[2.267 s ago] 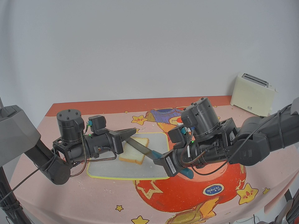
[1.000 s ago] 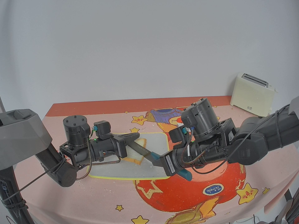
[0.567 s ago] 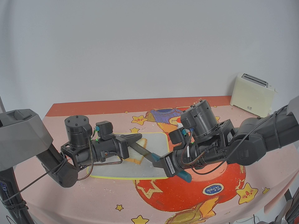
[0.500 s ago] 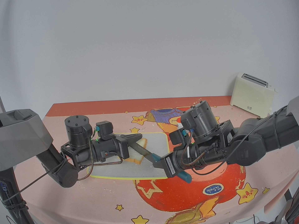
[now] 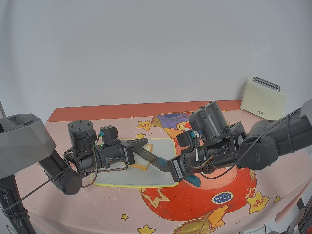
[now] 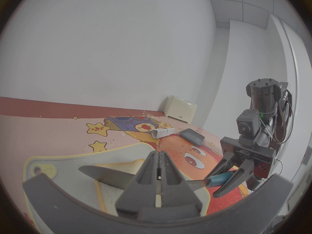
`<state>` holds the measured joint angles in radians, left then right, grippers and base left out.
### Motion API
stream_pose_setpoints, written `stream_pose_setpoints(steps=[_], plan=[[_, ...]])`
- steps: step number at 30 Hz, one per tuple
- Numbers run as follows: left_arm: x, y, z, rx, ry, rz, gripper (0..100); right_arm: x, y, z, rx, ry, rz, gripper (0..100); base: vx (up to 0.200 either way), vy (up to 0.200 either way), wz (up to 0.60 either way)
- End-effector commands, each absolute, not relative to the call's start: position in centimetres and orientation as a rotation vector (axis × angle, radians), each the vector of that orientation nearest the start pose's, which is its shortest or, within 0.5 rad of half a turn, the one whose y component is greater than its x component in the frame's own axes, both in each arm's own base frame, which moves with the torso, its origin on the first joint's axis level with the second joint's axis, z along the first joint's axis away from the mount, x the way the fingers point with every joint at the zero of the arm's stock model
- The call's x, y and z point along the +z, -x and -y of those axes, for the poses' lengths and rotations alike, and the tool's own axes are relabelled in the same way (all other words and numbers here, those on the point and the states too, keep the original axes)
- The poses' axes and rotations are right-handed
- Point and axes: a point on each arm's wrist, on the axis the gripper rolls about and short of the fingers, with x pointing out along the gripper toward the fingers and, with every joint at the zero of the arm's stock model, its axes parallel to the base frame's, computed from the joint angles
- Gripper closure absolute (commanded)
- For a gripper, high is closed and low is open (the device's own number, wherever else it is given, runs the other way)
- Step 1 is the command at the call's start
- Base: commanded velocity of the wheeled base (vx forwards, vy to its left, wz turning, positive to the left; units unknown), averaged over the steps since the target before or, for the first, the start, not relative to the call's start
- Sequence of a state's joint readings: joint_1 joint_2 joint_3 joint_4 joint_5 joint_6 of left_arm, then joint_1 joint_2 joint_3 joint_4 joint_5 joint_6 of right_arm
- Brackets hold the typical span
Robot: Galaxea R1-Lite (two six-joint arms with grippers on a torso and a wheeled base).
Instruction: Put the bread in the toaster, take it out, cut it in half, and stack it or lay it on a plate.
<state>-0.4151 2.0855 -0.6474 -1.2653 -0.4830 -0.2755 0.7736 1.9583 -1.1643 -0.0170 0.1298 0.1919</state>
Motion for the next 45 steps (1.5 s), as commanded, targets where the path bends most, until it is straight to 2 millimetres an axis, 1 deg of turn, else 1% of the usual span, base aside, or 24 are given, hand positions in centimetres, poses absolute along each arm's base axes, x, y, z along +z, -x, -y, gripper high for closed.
stream_pose_setpoints(steps=[1, 7, 8, 10, 16, 20, 22, 25, 30, 31, 35, 41, 45], plan=[[7.8, -31.2, 14.8, -0.863, 0.263, -0.309, 100, 13.8, -25.7, -25.6, 0.783, 0.078, -0.824, 100, 0.000, 0.000, 0.00], [8.1, -31.1, 14.8, -0.867, 0.264, -0.295, 100, 12.8, -25.9, -25.6, 0.772, 0.089, -0.855, 100, 0.000, 0.000, 0.00], [8.1, -31.1, 14.8, -0.869, 0.266, -0.294, 100, 12.3, -26.0, -25.5, 0.765, 0.090, -0.865, 100, 0.000, 0.000, 0.00], [8.3, -31.1, 14.8, -0.870, 0.265, -0.289, 100, 12.2, -26.1, -25.5, 0.763, 0.091, -0.868, 100, 0.000, 0.000, 0.00], [8.3, -31.1, 14.7, -0.865, 0.266, -0.289, 100, 12.9, -26.0, -25.5, 0.770, 0.084, -0.846, 100, 0.000, 0.000, 0.00], [7.6, -31.2, 14.8, -0.862, 0.266, -0.307, 100, 14.1, -25.9, -25.5, 0.779, 0.073, -0.817, 100, 0.000, 0.000, 0.00], [7.5, -31.3, 14.8, -0.861, 0.266, -0.311, 100, 14.3, -25.9, -25.5, 0.781, 0.071, -0.811, 100, 0.000, 0.000, 0.00], [7.5, -31.3, 14.8, -0.862, 0.265, -0.310, 100, 14.3, -26.0, -25.5, 0.779, 0.070, -0.811, 100, 0.000, 0.000, 0.00], [7.9, -31.3, 14.8, -0.864, 0.266, -0.296, 100, 13.4, -26.0, -25.4, 0.771, 0.078, -0.838, 100, 0.000, 0.000, 0.00], [8.4, -31.3, 14.8, -0.868, 0.266, -0.281, 100, 13.1, -26.0, -25.3, 0.766, 0.075, -0.846, 100, 0.000, 0.000, 0.00], [8.7, -31.3, 14.8, -0.869, 0.267, -0.274, 100, 12.7, -26.0, -25.2, 0.761, 0.079, -0.857, 100, 0.000, 0.000, 0.00], [8.3, -31.3, 14.8, -0.864, 0.267, -0.284, 100, 13.4, -25.9, -25.3, 0.770, 0.072, -0.835, 100, 0.000, 0.000, 0.00], [7.7, -31.4, 14.7, -0.860, 0.265, -0.302, 100, 14.3, -25.8, -25.3, 0.777, 0.066, -0.813, 100, 0.000, 0.000, 0.00]])
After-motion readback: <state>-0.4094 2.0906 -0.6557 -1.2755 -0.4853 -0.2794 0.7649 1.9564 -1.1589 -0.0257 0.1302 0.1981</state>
